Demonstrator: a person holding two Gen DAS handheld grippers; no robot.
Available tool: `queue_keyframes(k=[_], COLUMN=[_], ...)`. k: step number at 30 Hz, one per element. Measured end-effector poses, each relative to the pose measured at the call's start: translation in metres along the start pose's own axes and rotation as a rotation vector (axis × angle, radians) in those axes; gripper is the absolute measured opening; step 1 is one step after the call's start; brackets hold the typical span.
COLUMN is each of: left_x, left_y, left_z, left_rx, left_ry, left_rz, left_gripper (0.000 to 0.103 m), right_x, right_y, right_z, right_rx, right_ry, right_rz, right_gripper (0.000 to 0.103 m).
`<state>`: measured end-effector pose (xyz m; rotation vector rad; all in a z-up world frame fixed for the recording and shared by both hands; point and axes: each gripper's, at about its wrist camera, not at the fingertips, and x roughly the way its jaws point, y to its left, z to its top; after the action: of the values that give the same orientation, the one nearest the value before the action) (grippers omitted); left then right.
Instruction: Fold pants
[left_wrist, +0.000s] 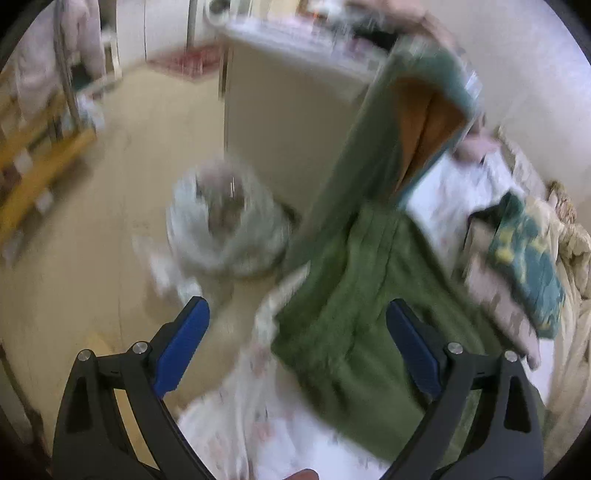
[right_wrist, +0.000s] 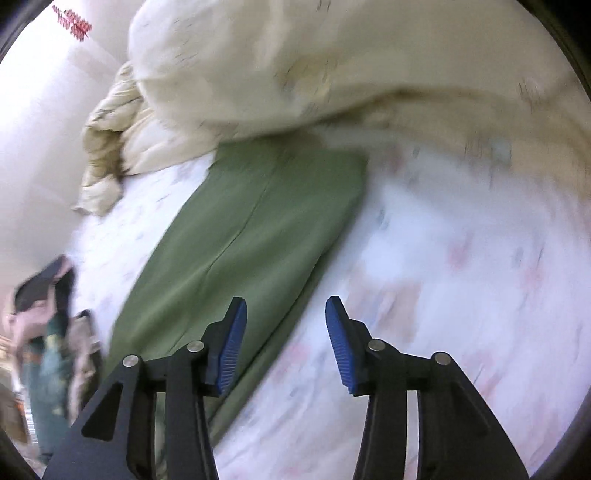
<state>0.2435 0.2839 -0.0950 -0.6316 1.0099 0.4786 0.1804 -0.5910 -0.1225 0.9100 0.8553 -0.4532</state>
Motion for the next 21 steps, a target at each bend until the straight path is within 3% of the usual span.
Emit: queue_keyframes(k=[4, 7, 9, 11, 15, 17, 18, 21], left_x=[0.031, 0.044, 0.059, 0.080, 0.086, 0.081, 0.077, 0.069], left_y=[0.006, -0.008, -0.014, -0.012, -0.010, -0.014, -0.019, -0.030], left_z=[-0.024, -0.035, -0.046, -0.058, -0.062, -0.058, -0.057, -0.051], left_rx=[-0.092, -0.119, -0.145, -0.244, -0.359, -0.346, -0.333, -0.284], left_ry=[0.146, 0.160, 0.177, 0.235, 0.136, 0.075, 0.056, 0.045], left_rz=[-0.025, -0.105, -0.102, -0.114, -0.192, -0.233, -0.243, -0.259], left_gripper=[0.095, 0.095, 0.096, 0.096, 0.094, 0.086, 0.077, 0.038], right_x=[-0.006, -0.008, -0.008, -0.005, 0.001, 0.005, 0.008, 0.016], right_y=[0.011, 0.008, 0.004, 0.002, 0.001, -0.006, -0.011, -0.027], right_z=[-0.030, -0.038, -0.038, -0.036, -0.032, -0.028, -0.026, -0.018], right_rx=[-0.048, -0.043, -0.026, -0.027, -0.051, -0.019, 0.002, 0.061], right_ry=[0.037, 0.050, 0.047, 0.045, 0.044, 0.054, 0.055, 0.053], right_rz=[0.022, 0.042, 0.048, 0.050, 0.034, 0.053, 0.061, 0.075], right_gripper=[0.055, 0.056, 0.058, 0.059, 0.060, 0.060, 0.060, 0.060])
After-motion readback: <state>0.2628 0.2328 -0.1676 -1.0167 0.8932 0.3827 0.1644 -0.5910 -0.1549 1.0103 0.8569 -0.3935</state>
